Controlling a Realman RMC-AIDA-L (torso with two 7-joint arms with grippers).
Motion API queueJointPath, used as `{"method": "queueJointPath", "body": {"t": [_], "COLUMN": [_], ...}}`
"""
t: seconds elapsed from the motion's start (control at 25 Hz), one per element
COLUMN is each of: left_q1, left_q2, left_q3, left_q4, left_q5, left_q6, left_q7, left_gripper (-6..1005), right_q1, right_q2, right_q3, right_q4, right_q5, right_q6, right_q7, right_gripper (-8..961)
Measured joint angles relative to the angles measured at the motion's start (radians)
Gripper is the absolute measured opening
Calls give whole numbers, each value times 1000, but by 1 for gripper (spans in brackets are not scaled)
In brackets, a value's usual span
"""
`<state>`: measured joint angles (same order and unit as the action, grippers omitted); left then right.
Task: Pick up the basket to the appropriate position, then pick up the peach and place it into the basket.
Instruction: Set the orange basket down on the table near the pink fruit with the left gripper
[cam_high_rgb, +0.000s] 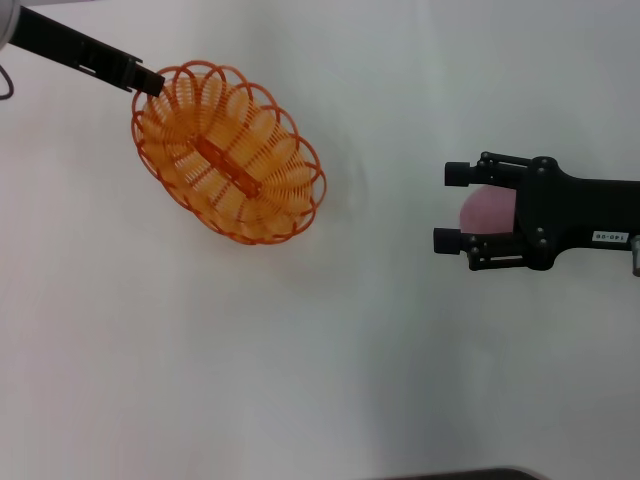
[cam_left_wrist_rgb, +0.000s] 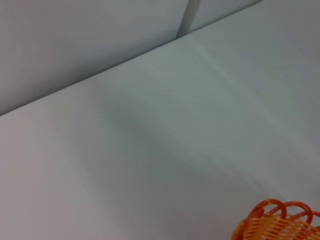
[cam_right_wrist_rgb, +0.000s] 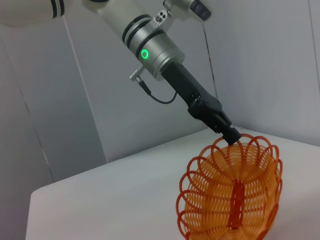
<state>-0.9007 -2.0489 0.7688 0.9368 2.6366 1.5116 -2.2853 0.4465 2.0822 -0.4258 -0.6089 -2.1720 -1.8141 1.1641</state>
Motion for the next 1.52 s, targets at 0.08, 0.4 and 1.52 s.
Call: {"method": "queueJointPath", "body": {"t": [0.08,0.4,1.52], "left_q1": [-1,39,318], "left_q2": [1,-24,-122], "left_q3": [-4,-14,70], "left_q4": [0,27,108], "left_q5": [-1,-55,-188], "left_q6": [6,-8,-272], "left_q7": [-1,-18,-373], "left_gripper": [36,36,42], "right_q1": [0,8,33], "right_q2": [-1,-2,-62], "right_q3": [0,-1,14], "right_q4": [0,0,-37], "right_q5": [0,0,36], "right_q6": [-1,-11,15], "right_q7": [0,0,26], "right_gripper": [915,914,914]}}
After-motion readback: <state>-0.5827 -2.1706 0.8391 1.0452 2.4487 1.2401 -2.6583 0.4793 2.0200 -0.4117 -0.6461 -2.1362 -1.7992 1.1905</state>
